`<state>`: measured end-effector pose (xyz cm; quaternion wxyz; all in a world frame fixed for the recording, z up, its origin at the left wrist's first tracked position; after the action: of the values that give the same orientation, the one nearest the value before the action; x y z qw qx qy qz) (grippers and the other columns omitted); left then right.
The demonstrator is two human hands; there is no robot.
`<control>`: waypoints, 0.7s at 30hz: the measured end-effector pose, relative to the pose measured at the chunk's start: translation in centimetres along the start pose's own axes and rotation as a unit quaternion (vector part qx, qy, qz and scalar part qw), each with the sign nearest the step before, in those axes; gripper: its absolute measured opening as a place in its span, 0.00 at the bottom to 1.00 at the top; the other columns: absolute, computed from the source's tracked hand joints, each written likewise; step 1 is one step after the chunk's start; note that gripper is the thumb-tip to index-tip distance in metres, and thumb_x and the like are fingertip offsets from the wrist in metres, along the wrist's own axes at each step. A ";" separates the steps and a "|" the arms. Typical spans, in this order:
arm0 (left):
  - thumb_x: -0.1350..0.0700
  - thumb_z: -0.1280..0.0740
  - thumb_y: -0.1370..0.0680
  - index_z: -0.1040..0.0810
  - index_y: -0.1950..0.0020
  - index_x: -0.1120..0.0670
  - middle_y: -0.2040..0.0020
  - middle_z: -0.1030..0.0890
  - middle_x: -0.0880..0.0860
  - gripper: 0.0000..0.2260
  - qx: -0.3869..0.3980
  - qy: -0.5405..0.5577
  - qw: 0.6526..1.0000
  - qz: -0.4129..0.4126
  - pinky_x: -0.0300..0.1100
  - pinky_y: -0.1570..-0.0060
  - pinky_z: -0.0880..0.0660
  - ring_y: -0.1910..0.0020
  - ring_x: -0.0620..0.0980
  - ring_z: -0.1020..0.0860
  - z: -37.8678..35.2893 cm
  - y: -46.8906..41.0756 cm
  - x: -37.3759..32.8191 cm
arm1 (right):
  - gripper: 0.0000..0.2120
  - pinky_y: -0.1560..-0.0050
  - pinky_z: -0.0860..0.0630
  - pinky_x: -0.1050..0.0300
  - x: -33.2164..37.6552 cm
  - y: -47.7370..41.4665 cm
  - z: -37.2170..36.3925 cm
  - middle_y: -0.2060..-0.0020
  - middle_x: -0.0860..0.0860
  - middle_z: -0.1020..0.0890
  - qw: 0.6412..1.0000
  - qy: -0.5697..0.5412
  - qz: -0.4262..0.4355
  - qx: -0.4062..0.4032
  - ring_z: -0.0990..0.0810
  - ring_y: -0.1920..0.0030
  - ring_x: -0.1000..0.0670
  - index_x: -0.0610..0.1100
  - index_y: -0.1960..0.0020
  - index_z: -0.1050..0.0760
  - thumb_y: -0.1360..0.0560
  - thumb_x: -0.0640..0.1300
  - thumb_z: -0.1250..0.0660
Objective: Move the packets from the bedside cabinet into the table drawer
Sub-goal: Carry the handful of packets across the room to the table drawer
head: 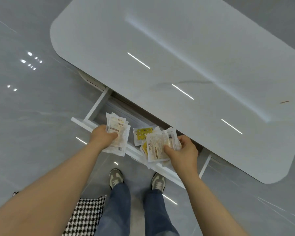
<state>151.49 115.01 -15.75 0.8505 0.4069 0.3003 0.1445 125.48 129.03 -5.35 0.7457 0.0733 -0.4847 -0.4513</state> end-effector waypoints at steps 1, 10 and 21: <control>0.56 0.32 0.24 0.24 0.40 0.58 0.43 0.21 0.57 0.14 -0.001 0.003 1.000 0.004 0.45 0.53 0.28 0.47 0.56 0.22 -0.3 -1.1 0.3 | 0.10 0.71 0.27 0.73 -0.5 -0.7 -0.6 0.60 0.57 0.20 1.000 0.001 0.000 0.000 0.20 0.63 0.58 0.45 0.53 0.25 0.31 0.37 0.27; 0.56 0.34 0.23 0.24 0.41 0.60 0.42 0.21 0.59 0.13 -0.046 0.023 0.999 0.004 0.45 0.53 0.29 0.45 0.57 0.23 -1.0 -8.5 1.5 | 0.10 0.68 0.23 0.69 -3.4 -6.2 -5.1 0.58 0.58 0.20 1.000 0.024 -0.002 0.018 0.19 0.61 0.58 0.46 0.52 0.25 0.30 0.39 0.27; 0.57 0.32 0.24 0.27 0.36 0.61 0.40 0.24 0.60 0.19 -0.147 -0.044 0.981 -0.118 0.43 0.50 0.31 0.42 0.58 0.25 0.1 -9.1 0.3 | 0.10 0.64 0.19 0.61 -3.8 -10.0 -12.2 0.59 0.55 0.19 0.998 0.040 0.003 0.041 0.18 0.60 0.57 0.44 0.52 0.25 0.31 0.38 0.27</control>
<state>151.80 109.35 -22.87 0.9245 0.2447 0.2844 0.0674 128.62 122.07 -19.69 0.7622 0.1197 -0.4729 -0.4256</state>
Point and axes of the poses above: each hand's wrist, its own y-axis away from the middle knuckle, its own z-axis out of the back of the hand, x = y × z, the point moved 10 cm from there along -y, towards the middle knuckle
